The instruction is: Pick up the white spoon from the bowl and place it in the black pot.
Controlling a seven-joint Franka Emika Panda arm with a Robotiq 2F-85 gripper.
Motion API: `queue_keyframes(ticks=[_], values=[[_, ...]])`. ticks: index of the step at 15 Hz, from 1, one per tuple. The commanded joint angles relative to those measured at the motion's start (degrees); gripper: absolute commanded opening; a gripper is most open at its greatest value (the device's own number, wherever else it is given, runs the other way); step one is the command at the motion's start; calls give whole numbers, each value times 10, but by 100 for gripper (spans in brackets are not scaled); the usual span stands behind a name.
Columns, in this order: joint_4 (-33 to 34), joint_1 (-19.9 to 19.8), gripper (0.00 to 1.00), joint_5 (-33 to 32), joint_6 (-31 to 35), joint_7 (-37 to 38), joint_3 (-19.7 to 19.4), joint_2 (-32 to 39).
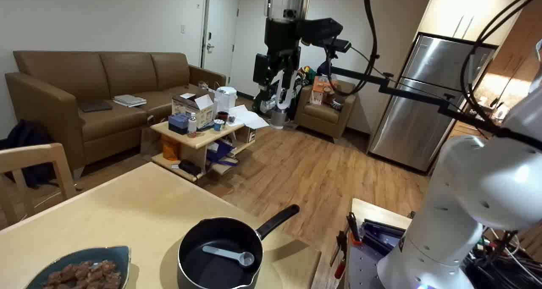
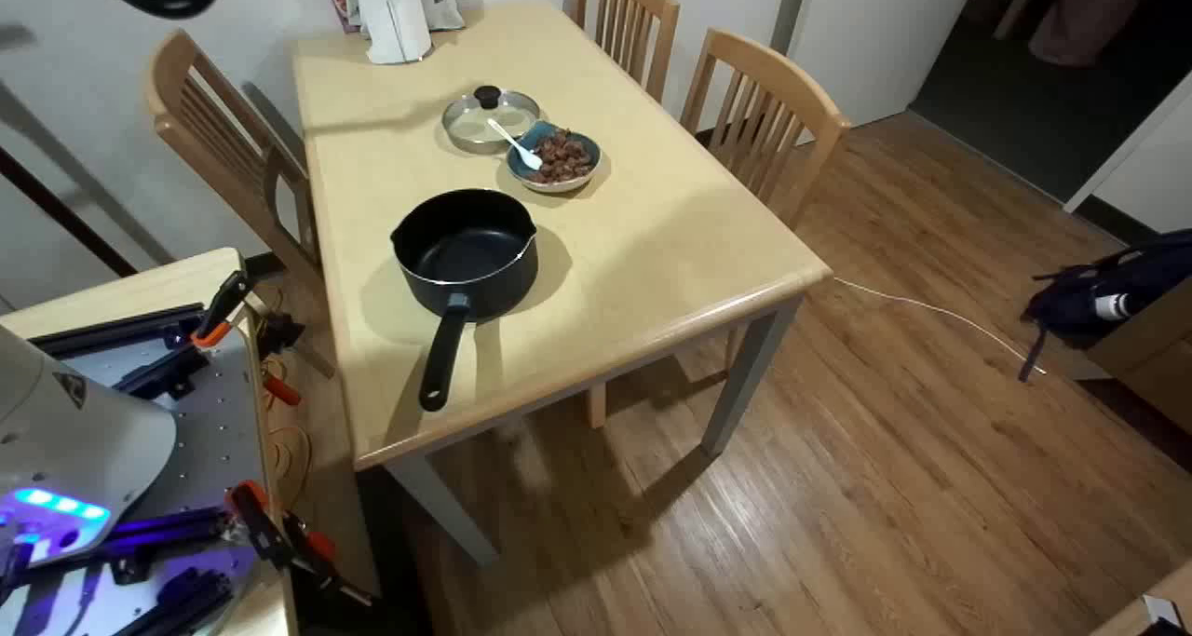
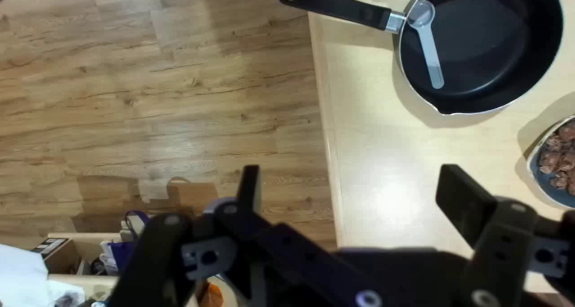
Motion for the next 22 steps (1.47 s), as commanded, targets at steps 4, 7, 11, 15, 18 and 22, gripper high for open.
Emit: queue_keyframes(ticks=[4,7,11,15,18,22], values=[[2,13,100,-4,-2,3,-11,1],[2,13,100,-4,-2,3,-11,1],[11,14,100,-8,2,7,-7,13],[55,27,100,-18,1,-31,3,65],[107,40,100,-18,-32,-62,6,102],[109,40,100,-11,-33,-57,0,119]])
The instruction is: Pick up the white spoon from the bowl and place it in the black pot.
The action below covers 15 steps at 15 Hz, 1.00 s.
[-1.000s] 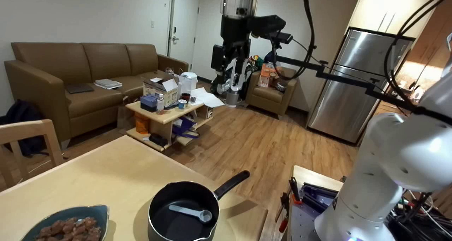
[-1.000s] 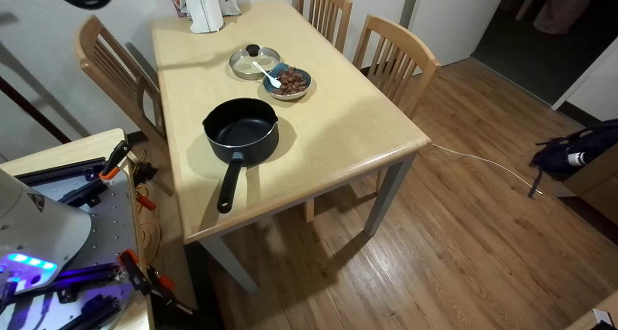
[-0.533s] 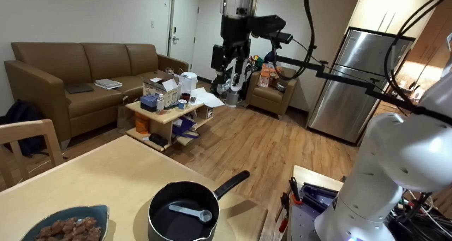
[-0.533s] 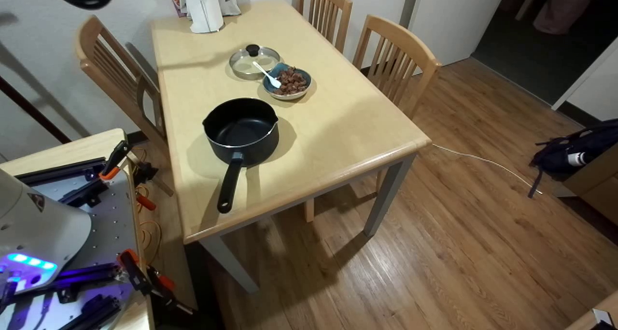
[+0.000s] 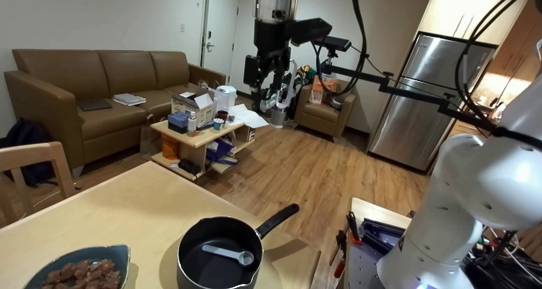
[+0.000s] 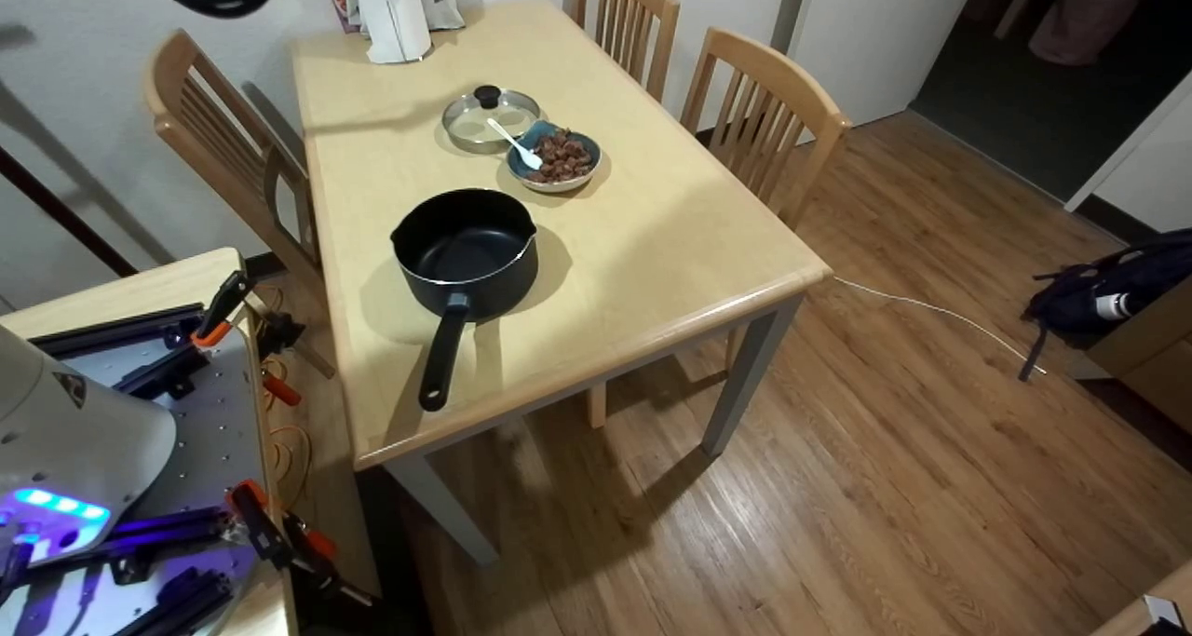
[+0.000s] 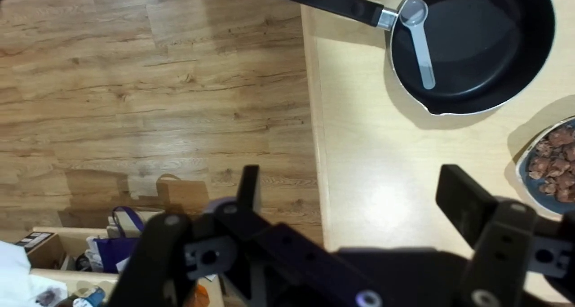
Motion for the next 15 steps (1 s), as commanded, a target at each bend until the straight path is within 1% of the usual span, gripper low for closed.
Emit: queue_keyframes(ticks=[1,3,6,7,9,12,14,15], values=[[81,23,100,-7,-39,-47,-1,75],[87,29,100,0,-38,-63,-3,76],[148,54,100,-13,-78,-112,-3,130],[87,54,100,-1,-37,-74,-11,78],[121,63,100,-2,-53,-88,-11,114],[135,64,100,-2,-57,-95,-12,129],[137,65,100,1,-39,-130,-14,129],[140,67,100,10,-27,-167,-15,138]])
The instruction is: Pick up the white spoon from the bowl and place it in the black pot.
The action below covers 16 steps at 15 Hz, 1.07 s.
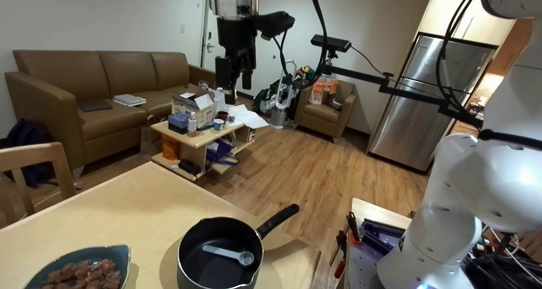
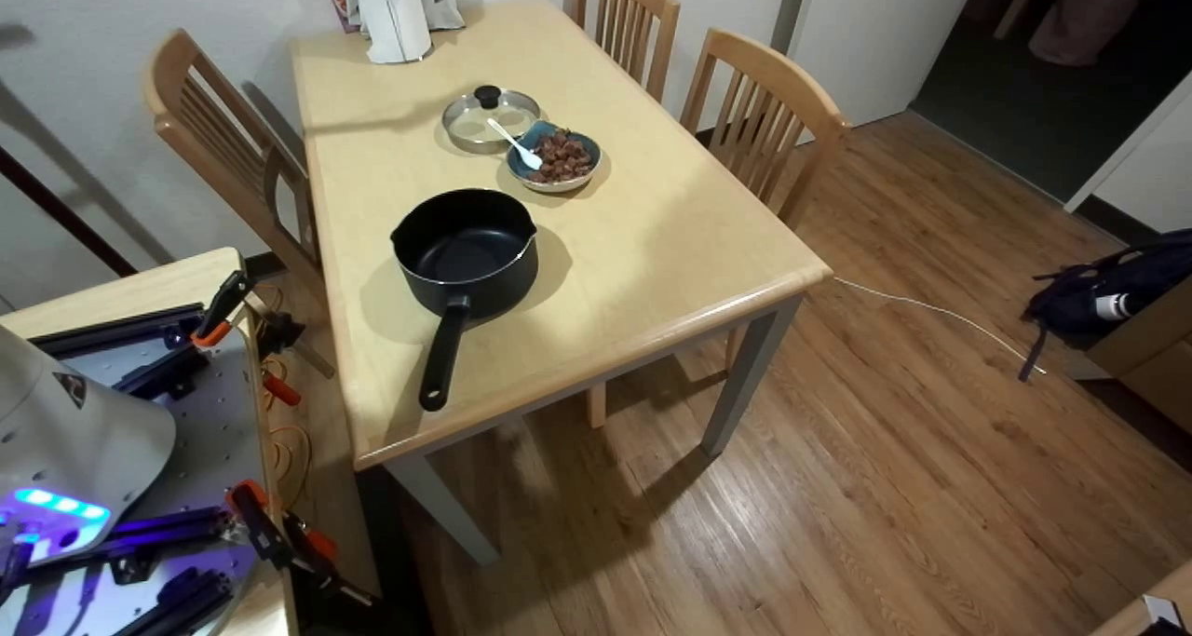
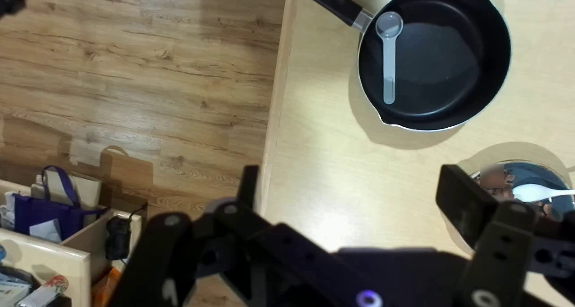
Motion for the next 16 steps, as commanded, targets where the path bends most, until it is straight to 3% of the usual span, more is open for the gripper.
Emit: queue_keyframes(ticks=[1,7,9,10,13,14,16], values=[[7,13,100,19,36,-98,-10,17],[3,29,100,10,137,-244,-4,82],[19,32,100,14,106,-297,-1,100],[-1,34,100,9,127,-245,-5,85],[4,36,100,9,124,-273,-3,99],[-1,32,100,18,158,-342,0,98],[21,33,100,12,193,-390,3,131]])
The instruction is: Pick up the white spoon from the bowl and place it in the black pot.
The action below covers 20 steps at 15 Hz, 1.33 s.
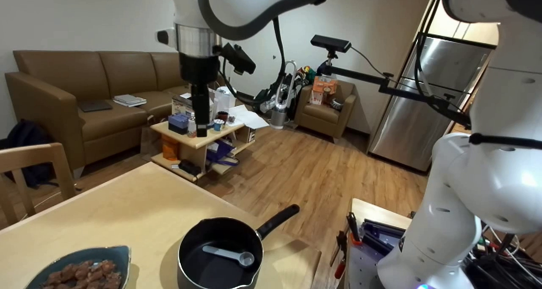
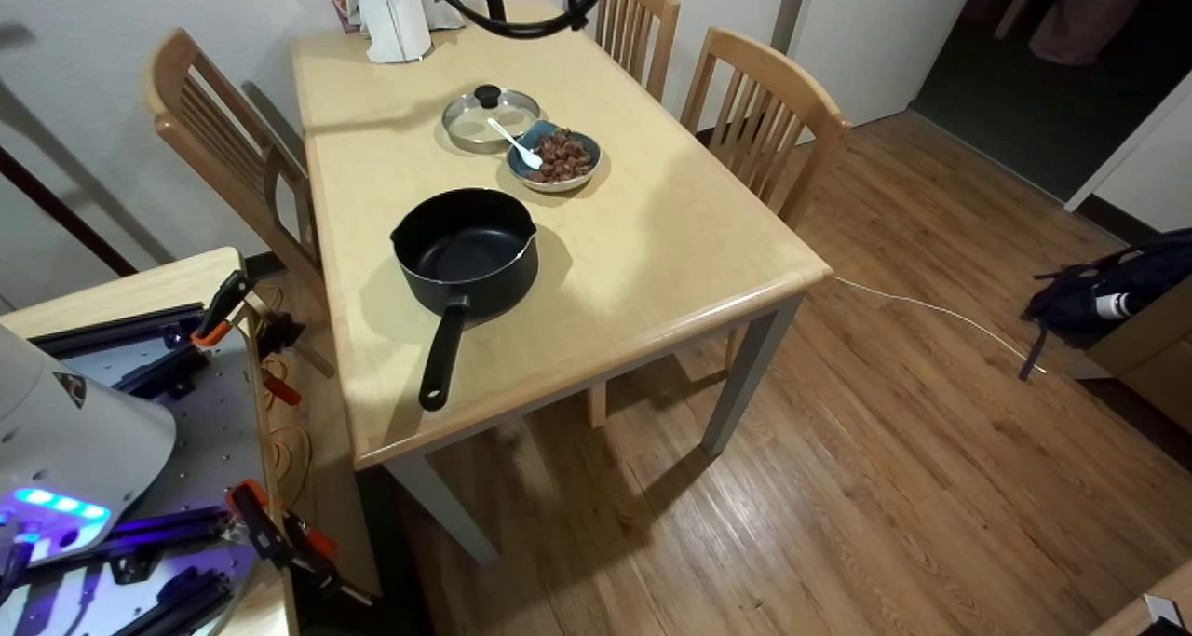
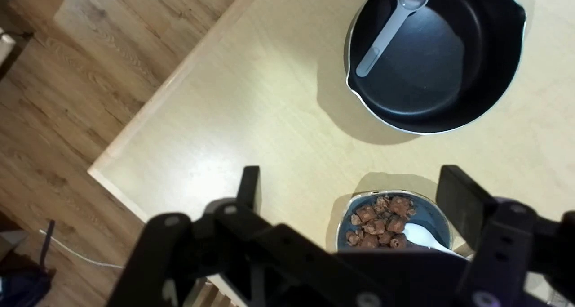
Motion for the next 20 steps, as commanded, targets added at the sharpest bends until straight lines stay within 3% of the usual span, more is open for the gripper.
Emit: queue_keyframes(ticks=[1,6,9,11,12,16,20], values=[[33,-2,100,7,65,-99,6,54],[101,-1,100,21,127,-216,38,154],[177,1,100,26,92,-291,64,210],[204,-15,100,37,64,-366,75,211],[163,8,100,18,100,-295,57,202],[202,0,100,30,79,-375,64,211],[295,22,100,26,60,-483,81,293]])
